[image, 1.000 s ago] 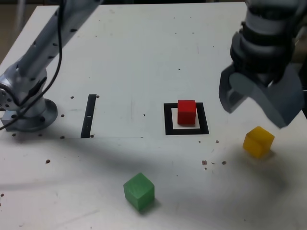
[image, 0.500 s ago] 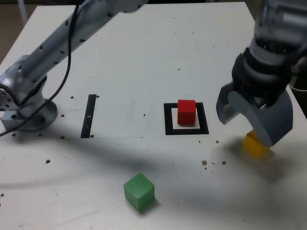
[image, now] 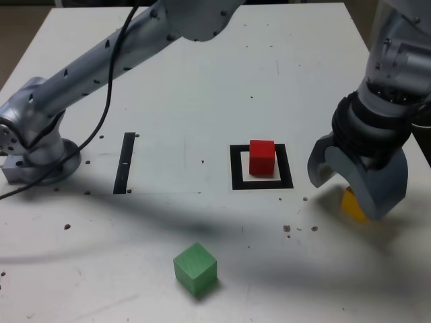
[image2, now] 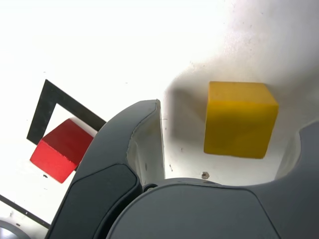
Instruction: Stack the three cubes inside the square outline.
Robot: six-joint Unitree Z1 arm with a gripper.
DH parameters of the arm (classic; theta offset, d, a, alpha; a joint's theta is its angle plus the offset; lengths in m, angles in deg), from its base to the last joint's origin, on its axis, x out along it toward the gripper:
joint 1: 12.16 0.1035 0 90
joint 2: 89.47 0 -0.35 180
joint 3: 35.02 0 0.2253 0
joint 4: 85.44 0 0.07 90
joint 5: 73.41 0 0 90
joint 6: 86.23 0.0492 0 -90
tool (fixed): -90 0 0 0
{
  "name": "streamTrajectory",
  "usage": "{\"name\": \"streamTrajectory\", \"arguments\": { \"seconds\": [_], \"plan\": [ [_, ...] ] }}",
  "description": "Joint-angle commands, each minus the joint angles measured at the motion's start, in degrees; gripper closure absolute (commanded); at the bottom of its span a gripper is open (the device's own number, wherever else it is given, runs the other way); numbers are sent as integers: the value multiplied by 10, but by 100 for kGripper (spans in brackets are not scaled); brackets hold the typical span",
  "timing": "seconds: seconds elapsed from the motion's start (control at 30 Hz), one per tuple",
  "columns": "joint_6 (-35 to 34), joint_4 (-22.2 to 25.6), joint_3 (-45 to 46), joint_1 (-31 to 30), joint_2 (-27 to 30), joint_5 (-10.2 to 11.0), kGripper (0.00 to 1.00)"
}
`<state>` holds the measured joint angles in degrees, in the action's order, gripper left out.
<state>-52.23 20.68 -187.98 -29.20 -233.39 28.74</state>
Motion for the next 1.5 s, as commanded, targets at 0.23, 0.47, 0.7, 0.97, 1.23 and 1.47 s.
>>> {"name": "streamTrajectory", "arguments": {
  "seconds": [0.23,0.47,0.7,0.97,1.23,1.47],
  "plan": [
    [-13,3,-10,1,-1,1,48],
    [-19,-2,-14,1,-5,-6,59],
    [-19,-4,-16,1,-9,-10,59],
    [-19,-3,-16,1,-8,-11,60],
    [-19,0,-21,1,-6,-15,72],
    [-24,10,-17,1,20,-15,73]
  ]
}}
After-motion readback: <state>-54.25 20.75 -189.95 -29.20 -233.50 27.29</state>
